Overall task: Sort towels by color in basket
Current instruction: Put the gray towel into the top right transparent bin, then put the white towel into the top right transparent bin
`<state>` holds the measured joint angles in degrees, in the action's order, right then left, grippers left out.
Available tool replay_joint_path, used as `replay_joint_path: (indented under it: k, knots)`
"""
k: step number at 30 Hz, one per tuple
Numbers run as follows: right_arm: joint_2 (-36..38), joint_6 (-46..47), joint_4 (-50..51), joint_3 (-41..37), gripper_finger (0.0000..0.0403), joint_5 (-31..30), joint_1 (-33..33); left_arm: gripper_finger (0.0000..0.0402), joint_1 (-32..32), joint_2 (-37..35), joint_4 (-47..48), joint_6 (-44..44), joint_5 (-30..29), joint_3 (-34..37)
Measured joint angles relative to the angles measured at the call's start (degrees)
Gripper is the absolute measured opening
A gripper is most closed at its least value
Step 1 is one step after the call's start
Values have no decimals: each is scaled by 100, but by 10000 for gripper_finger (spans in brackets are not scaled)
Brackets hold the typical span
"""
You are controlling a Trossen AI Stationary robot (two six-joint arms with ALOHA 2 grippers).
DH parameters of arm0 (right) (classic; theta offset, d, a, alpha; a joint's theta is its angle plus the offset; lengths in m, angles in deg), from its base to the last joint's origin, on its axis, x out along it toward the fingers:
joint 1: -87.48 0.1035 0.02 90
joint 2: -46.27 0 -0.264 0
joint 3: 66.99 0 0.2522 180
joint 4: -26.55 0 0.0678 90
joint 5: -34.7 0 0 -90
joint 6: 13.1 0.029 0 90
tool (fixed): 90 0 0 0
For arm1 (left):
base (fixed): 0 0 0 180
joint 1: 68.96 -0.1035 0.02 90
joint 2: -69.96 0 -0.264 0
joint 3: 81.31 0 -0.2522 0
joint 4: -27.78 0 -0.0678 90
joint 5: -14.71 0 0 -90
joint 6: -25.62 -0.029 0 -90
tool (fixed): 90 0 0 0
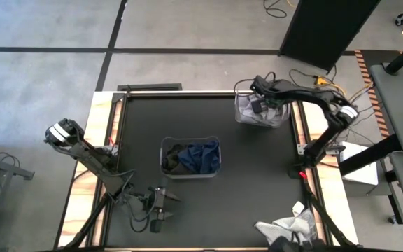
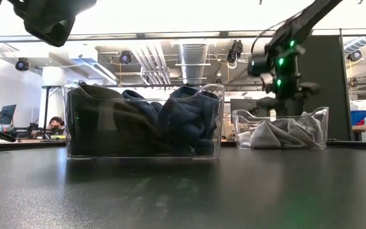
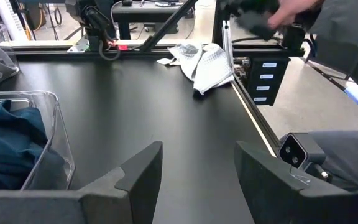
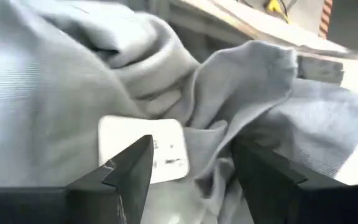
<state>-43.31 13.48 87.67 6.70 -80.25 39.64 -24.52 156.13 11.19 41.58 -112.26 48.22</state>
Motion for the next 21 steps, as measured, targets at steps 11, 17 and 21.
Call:
replay_joint_path:
  k: [11,17,21]
  knots:
    - [1979,743,183,-414,212,-70,2245,184,0,0,-33,2,-4,-2]
    - [2351,1920,150,-1024,212,-48,4807,184,0,0,-202,2,-3,-11]
    - [2100,3200,141,-1332,212,-50,6505,184,-1,0,-231,-4,-1,-11]
